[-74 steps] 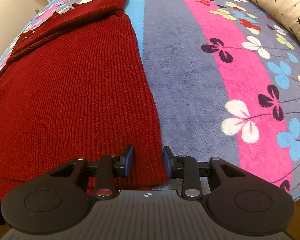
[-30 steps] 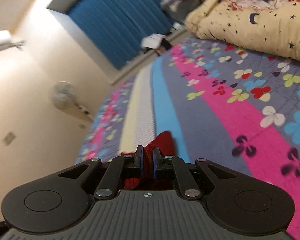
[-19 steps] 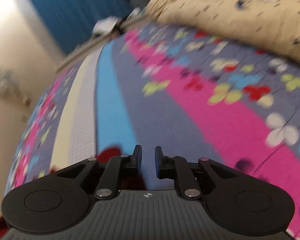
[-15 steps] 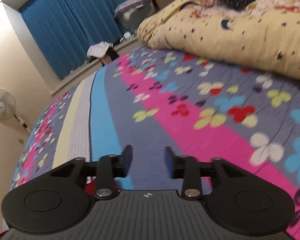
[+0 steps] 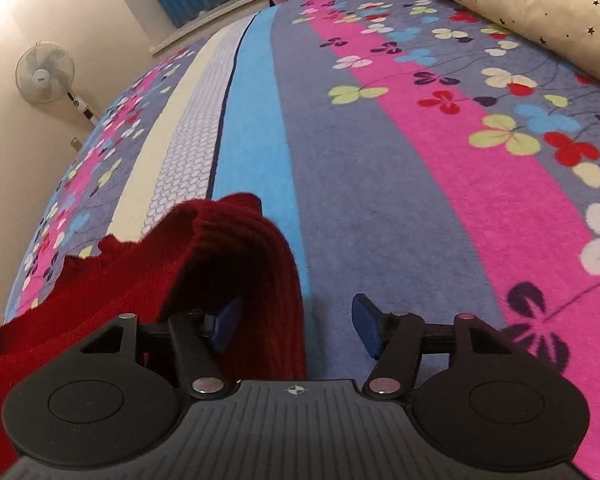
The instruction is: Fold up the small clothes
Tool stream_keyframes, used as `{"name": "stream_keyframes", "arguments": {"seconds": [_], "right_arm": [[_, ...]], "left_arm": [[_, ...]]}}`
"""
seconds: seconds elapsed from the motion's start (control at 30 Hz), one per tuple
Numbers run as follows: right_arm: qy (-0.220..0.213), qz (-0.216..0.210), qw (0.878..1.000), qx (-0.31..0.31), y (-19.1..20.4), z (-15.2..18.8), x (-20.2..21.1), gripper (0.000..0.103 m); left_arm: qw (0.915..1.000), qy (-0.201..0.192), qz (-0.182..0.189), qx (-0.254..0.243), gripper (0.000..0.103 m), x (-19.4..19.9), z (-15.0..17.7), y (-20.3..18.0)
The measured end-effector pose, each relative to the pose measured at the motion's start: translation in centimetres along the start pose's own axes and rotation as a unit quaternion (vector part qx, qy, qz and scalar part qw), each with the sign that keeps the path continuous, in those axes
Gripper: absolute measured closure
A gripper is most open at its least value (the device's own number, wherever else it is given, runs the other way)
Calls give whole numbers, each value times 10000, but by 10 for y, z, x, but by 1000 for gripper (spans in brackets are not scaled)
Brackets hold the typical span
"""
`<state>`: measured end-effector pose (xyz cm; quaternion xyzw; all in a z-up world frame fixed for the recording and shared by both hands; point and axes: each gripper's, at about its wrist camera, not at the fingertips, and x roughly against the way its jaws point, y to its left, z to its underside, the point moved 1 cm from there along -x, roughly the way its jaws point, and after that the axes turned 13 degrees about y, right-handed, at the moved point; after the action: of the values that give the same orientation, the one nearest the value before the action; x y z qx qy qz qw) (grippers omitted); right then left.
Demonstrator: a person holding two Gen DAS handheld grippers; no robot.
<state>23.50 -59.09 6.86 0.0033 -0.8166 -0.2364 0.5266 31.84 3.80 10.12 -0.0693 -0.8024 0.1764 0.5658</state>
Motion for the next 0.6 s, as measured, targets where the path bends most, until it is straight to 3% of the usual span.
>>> {"name": "stream_keyframes", "arguments": {"seconds": [0.2,0.23,0.3,0.33,0.4,0.47,0.6], "right_arm": [[-136,-133,9997,-177,-2,-9,-6,39],[-157,-132,9996,-171,-2,-10,-7,40],[-207,-151,9996,-123,0,-13,-9,43],[-231,-167,9996,-81,1,-14,-10,61],[-290,-251,9993,24,5,-17,-9,92],[-618,-169,9979,40,10,-21,0,93],[-1485,-531,9871,-267,11,-31,31,94]], "left_arm": [[9998,-197,72,10,35,-12,-12,-5],[9997,-244,80,-30,43,-13,-14,-6],[9994,-301,107,-122,73,-16,-17,-9],[9993,-290,108,-209,89,-17,-18,-11],[9981,-485,-51,-386,90,-12,-20,-17],[9945,-887,-148,-542,90,0,-23,-23],[9851,-1606,-181,-594,90,16,-30,-29]]}}
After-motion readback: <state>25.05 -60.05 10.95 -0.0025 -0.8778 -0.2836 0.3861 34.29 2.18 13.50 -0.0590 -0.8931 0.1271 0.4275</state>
